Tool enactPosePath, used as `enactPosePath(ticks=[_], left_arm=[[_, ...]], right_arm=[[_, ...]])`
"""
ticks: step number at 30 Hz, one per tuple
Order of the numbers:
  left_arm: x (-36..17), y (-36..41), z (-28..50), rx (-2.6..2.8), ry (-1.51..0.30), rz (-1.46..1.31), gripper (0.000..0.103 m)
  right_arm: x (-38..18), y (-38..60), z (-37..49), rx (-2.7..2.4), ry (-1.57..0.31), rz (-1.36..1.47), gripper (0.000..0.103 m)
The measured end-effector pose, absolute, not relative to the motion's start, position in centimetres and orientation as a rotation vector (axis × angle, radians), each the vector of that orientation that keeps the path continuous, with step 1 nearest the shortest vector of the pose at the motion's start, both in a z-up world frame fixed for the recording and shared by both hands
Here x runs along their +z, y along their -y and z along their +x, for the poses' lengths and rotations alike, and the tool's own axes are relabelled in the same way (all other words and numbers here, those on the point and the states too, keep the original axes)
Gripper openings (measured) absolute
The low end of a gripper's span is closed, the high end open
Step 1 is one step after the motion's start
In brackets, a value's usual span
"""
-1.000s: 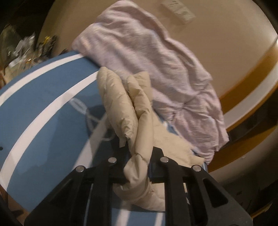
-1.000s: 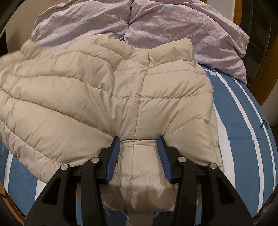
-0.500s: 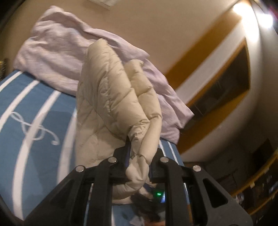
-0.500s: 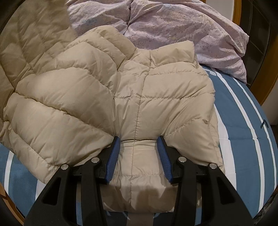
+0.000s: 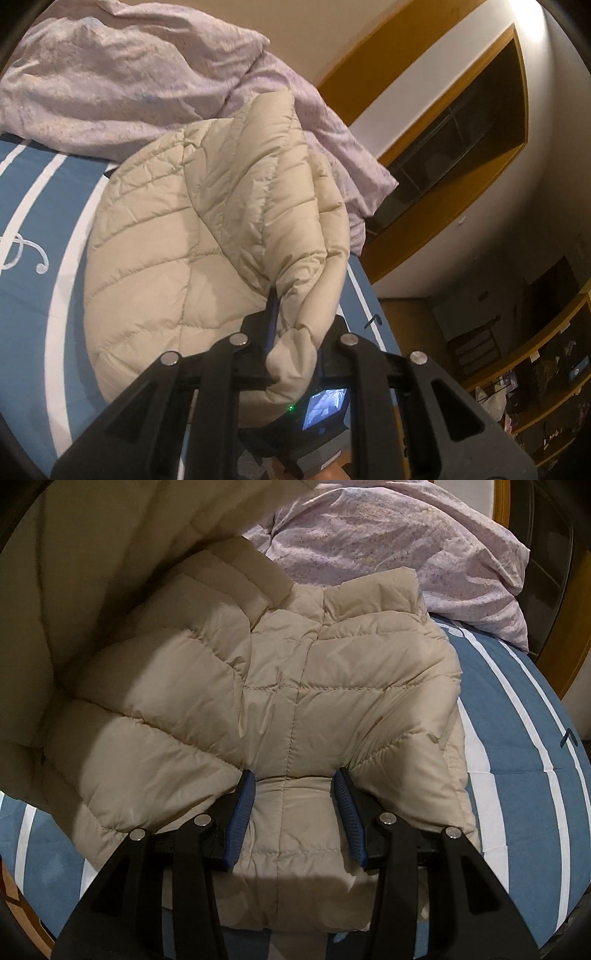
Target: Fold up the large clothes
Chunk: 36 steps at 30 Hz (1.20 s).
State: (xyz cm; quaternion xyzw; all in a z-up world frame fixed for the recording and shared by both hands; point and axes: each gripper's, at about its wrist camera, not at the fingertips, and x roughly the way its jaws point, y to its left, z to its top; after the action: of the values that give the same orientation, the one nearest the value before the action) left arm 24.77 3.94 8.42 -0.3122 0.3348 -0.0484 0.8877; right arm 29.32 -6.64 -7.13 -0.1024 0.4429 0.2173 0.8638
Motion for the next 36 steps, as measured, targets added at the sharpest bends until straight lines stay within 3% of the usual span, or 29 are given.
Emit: enactPosePath(ticks=[26, 30, 36], left_arm=[[0.7, 4.0, 31.9, -0.145, -0.93, -0.577, 0.018], [0.3, 5.7, 32.5, -0.148, -0.955, -0.519, 0.022], [1.9, 7.3, 31.6, -0.154, -0.927, -0.43, 0.042]], right_arm=[[-5.9, 13.8, 28.2, 0.578, -0.937, -0.009, 0.047], [-5.9, 14.8, 27.8, 0.578, -0.94, 0.016, 0.047], [-5.8, 15.4, 27.4, 0.576, -0.943, 0.04, 0.047]])
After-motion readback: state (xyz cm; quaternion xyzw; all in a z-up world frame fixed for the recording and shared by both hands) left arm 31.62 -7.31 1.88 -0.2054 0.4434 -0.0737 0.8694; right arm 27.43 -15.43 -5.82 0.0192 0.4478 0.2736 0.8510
